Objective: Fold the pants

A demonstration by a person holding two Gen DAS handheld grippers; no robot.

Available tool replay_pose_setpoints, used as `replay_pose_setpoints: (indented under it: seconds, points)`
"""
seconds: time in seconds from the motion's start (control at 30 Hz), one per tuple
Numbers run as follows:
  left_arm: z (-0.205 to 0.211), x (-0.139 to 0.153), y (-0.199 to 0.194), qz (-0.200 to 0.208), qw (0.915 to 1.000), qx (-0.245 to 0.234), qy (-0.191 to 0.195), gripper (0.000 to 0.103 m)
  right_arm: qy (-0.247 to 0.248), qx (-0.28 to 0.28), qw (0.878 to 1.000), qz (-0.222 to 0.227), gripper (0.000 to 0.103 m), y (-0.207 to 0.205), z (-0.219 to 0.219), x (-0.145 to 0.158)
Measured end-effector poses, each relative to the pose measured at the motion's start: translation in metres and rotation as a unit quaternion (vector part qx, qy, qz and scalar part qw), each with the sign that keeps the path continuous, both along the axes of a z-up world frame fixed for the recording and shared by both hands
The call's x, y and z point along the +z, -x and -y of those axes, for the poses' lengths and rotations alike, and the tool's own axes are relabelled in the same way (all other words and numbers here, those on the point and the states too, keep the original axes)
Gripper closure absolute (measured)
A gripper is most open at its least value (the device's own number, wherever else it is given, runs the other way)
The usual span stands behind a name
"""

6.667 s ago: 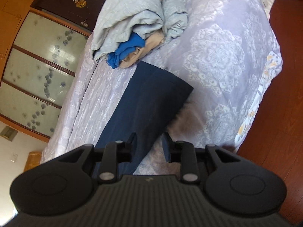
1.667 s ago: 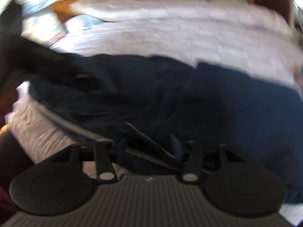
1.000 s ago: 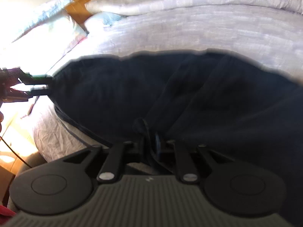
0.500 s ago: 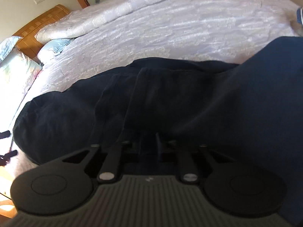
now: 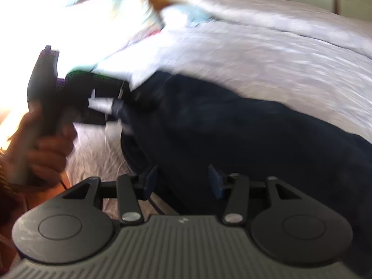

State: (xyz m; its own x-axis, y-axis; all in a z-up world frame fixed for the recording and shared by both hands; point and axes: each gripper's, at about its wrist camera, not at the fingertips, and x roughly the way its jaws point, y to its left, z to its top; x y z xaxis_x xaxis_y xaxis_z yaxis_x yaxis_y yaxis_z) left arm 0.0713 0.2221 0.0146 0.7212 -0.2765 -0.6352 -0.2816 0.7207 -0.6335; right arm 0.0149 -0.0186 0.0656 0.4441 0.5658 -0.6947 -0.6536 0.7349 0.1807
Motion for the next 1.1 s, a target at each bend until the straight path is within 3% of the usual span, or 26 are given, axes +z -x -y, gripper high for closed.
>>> replay_pose_setpoints:
  seconds: [0.07, 0.1, 0.13, 0.2, 0.27, 0.47, 0.57, 0.7, 0.77, 0.8, 0.83, 0.87, 0.9, 0.97, 1.03, 1.1]
  points:
    - [0.013, 0.028, 0.005, 0.035, 0.9991, -0.023, -0.007, 0.07, 0.004, -0.003, 1.0, 0.001, 0.051, 0.004, -0.003, -0.006]
    - [0.024, 0.045, 0.007, 0.052, 0.9978, -0.037, -0.02, 0.07, 0.0, -0.008, 1.0, 0.004, 0.056, 0.004, -0.004, -0.004]
    - [0.036, 0.061, 0.009, 0.069, 0.9955, -0.05, -0.04, 0.07, -0.009, -0.013, 1.0, 0.003, 0.067, 0.003, 0.001, 0.0]
    - [0.069, 0.092, 0.012, 0.11, 0.9871, -0.084, -0.08, 0.071, -0.029, -0.035, 0.999, 0.016, 0.084, 0.003, 0.016, 0.009]
    - [0.109, 0.121, 0.012, 0.148, 0.9748, -0.126, -0.109, 0.071, -0.066, -0.059, 0.996, 0.027, 0.088, 0.002, 0.038, 0.018]
    - [0.249, 0.169, 0.011, 0.214, 0.9219, -0.273, -0.173, 0.072, -0.127, -0.154, 0.977, 0.071, 0.091, 0.024, 0.122, 0.045]
    - [0.318, 0.171, 0.011, 0.22, 0.8964, -0.335, -0.19, 0.072, -0.141, -0.205, 0.965, 0.077, 0.09, 0.038, 0.168, 0.048]
    - [0.395, 0.154, 0.011, 0.202, 0.8667, -0.416, -0.186, 0.071, -0.165, -0.28, 0.945, 0.044, 0.09, 0.047, 0.229, 0.037]
    - [0.429, 0.14, 0.015, 0.194, 0.8458, -0.456, -0.199, 0.062, -0.171, -0.314, 0.934, 0.021, 0.088, 0.051, 0.255, 0.027]
    - [0.444, 0.131, 0.019, 0.189, 0.8341, -0.476, -0.206, 0.058, -0.173, -0.328, 0.929, 0.01, 0.084, 0.053, 0.267, 0.02]
    - [0.455, 0.12, 0.024, 0.181, 0.8216, -0.497, -0.213, 0.047, -0.172, -0.345, 0.923, -0.002, 0.077, 0.054, 0.278, 0.013]
    - [0.463, 0.114, 0.026, 0.175, 0.815, -0.506, -0.222, 0.045, -0.168, -0.36, 0.918, -0.021, 0.071, 0.054, 0.29, 0.006]
    - [0.467, 0.11, 0.032, 0.17, 0.811, -0.51, -0.231, 0.045, -0.171, -0.375, 0.91, -0.043, 0.065, 0.054, 0.302, -0.002]
    - [0.455, 0.108, 0.04, 0.168, 0.8115, -0.514, -0.222, 0.045, -0.21, -0.394, 0.891, -0.082, 0.065, 0.062, 0.33, -0.015]
    - [0.428, 0.112, 0.039, 0.176, 0.8231, -0.5, -0.204, 0.044, -0.247, -0.393, 0.882, -0.082, 0.065, 0.079, 0.355, -0.017]
    - [0.404, 0.115, 0.032, 0.181, 0.8431, -0.467, -0.196, 0.033, -0.251, -0.399, 0.88, -0.05, 0.065, 0.094, 0.376, -0.009]
